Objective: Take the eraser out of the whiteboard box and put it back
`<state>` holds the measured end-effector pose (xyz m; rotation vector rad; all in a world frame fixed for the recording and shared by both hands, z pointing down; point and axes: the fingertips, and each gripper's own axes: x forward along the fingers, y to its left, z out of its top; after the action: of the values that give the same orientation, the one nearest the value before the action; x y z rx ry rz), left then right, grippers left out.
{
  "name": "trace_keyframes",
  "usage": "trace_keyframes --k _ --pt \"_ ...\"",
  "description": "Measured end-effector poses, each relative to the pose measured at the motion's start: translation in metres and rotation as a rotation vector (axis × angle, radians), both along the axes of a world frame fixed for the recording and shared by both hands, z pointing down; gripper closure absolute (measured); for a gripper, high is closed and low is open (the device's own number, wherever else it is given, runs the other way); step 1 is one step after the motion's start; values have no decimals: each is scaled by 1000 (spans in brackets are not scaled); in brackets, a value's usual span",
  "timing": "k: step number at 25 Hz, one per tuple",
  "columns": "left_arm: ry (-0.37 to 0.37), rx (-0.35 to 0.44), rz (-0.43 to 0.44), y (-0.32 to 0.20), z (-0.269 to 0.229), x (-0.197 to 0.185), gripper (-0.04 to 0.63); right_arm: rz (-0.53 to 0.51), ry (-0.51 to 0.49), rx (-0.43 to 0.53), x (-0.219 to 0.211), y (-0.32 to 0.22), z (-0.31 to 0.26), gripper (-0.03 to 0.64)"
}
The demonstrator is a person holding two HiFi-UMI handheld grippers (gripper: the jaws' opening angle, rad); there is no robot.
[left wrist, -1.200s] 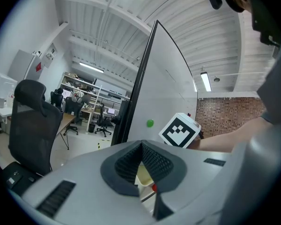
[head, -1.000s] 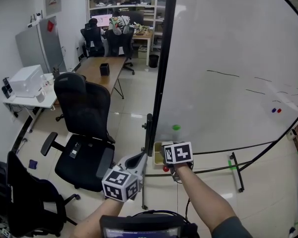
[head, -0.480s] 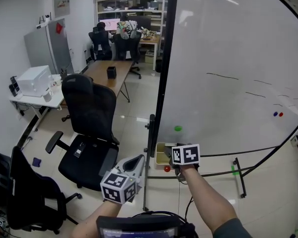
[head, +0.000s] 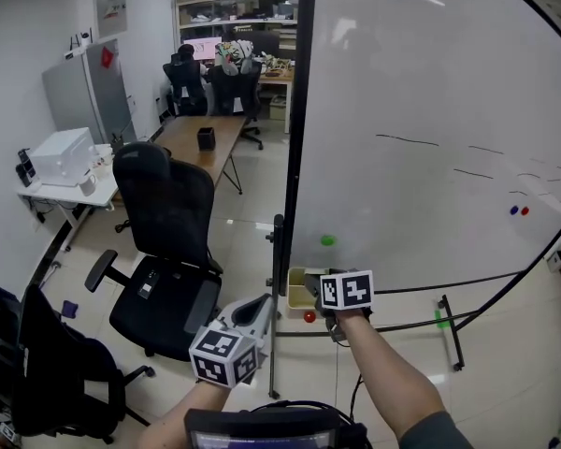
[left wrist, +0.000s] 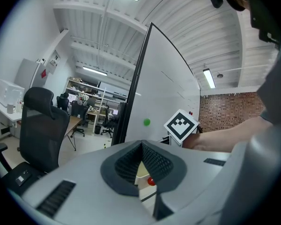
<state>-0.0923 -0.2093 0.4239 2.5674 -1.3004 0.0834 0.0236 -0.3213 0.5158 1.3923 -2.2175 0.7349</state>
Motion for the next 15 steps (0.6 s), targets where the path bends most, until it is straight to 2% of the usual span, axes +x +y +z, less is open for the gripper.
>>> trace_keyframes --k 7,12,15 --pt "13 14 -11 -1 -6 -6 558 21 -62 62 11 4 -23 314" --pt "18 60 -3 1 -24 -5 558 -4 -182 204 27 25 -80 318" --pt "37 82 -13 4 -37 -3 558 -20 -231 310 41 46 -119 348"
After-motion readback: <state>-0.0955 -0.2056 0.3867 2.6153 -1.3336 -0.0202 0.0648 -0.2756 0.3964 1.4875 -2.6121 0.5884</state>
